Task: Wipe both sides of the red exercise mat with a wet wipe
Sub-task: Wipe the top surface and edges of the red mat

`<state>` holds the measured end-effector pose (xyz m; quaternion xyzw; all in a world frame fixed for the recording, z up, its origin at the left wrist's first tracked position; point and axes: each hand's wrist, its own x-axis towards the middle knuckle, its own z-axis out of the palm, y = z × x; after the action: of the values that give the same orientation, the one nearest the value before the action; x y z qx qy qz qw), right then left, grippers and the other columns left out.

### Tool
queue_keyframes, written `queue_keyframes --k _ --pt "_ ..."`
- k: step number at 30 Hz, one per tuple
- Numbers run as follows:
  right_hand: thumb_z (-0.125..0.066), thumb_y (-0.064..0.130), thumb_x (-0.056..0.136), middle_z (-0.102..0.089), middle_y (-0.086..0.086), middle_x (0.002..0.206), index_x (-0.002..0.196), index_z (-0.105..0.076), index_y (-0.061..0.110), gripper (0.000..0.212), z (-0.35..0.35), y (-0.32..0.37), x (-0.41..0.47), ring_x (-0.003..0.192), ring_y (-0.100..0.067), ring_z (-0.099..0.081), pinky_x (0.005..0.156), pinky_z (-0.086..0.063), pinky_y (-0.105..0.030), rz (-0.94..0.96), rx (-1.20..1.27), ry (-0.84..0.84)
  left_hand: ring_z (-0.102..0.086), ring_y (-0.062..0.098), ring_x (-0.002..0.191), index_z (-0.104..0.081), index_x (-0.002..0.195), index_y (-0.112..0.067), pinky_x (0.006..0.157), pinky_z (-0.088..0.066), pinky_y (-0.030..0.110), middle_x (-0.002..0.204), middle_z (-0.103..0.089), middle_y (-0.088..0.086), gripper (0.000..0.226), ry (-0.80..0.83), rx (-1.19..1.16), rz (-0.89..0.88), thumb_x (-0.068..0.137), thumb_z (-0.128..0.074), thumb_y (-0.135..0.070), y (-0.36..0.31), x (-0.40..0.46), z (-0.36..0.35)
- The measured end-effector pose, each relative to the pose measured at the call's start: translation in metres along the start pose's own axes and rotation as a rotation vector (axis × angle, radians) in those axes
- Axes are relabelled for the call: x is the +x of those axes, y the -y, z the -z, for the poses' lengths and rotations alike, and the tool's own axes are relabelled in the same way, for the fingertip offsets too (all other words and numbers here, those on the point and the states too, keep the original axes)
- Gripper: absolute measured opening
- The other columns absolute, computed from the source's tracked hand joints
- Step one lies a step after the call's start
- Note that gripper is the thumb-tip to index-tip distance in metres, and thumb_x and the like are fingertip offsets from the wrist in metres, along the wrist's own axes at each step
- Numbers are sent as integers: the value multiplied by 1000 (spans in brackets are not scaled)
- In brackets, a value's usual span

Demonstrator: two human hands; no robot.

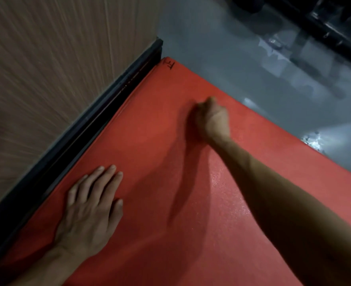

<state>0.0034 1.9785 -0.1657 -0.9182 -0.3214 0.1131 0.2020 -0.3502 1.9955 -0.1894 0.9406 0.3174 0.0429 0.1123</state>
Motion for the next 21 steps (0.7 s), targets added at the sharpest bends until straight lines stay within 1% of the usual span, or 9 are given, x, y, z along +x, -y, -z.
queue_keyframes --k 2,4,8,10,11,13,17,19,21 --pt "-48 26 101 -67 -31 91 108 -54 4 24 -6 19 -11 84 -51 -62 64 -40 -47 158 -54 86 -42 31 144 -54 147 -10 114 -30 53 156 -47 7 61 -9 0 -4 95 -40 -38 -1 -1 0" --pt "-50 29 101 -67 -30 93 111 -54 7 24 8 -7 -18 86 -50 -63 65 -43 -46 144 -106 69 -41 31 144 -54 146 -10 114 -30 53 156 -47 7 61 -10 -8 -9 95 -40 -39 0 -1 0" --pt "-56 30 97 -67 -32 96 99 -54 9 21 65 -114 -29 89 -49 -65 70 -48 -46 -231 -129 -64 -40 30 145 -54 147 -11 114 -28 53 157 -45 6 61 -1 -20 1 95 -39 -40 1 0 -2" --pt "-54 31 96 -66 -33 95 96 -54 10 22 78 -136 -36 90 -50 -64 73 -49 -47 -343 -116 -136 -40 30 145 -54 147 -11 114 -29 54 157 -45 6 61 -2 -26 5 95 -39 -39 1 -1 -2" --pt "-53 31 97 -66 -33 94 97 -55 9 22 74 -134 -37 89 -51 -64 72 -49 -48 -341 -110 -156 -41 31 145 -54 147 -11 114 -29 53 157 -45 6 61 -6 -29 4 95 -39 -39 1 -1 -2" --pt "-53 29 99 -67 -32 92 99 -55 7 22 54 -107 -35 87 -50 -64 69 -48 -49 -237 -80 -142 -41 32 144 -54 146 -10 114 -29 54 156 -46 7 61 -11 -26 2 95 -40 -39 0 -1 -1" --pt "-50 26 101 -70 -26 92 106 -55 6 20 13 -39 -39 86 -48 -64 66 -45 -48 96 -54 29 -41 33 143 -55 145 -9 112 -30 55 155 -47 9 61 -14 -15 8 94 -40 -39 -2 -2 0" --pt "-50 24 99 -69 -27 94 107 -55 7 19 21 -39 -44 87 -48 -63 66 -44 -47 121 -85 59 -43 34 141 -57 142 -8 110 -31 56 152 -50 10 62 -23 -23 19 92 -41 -40 -4 -2 3" --pt "-53 24 97 -70 -26 94 103 -55 10 15 41 -73 -48 88 -47 -64 64 -43 -45 24 -71 21 -47 37 135 -61 137 -8 105 -33 59 147 -53 10 62 -41 -44 47 88 -43 -41 -8 2 7"
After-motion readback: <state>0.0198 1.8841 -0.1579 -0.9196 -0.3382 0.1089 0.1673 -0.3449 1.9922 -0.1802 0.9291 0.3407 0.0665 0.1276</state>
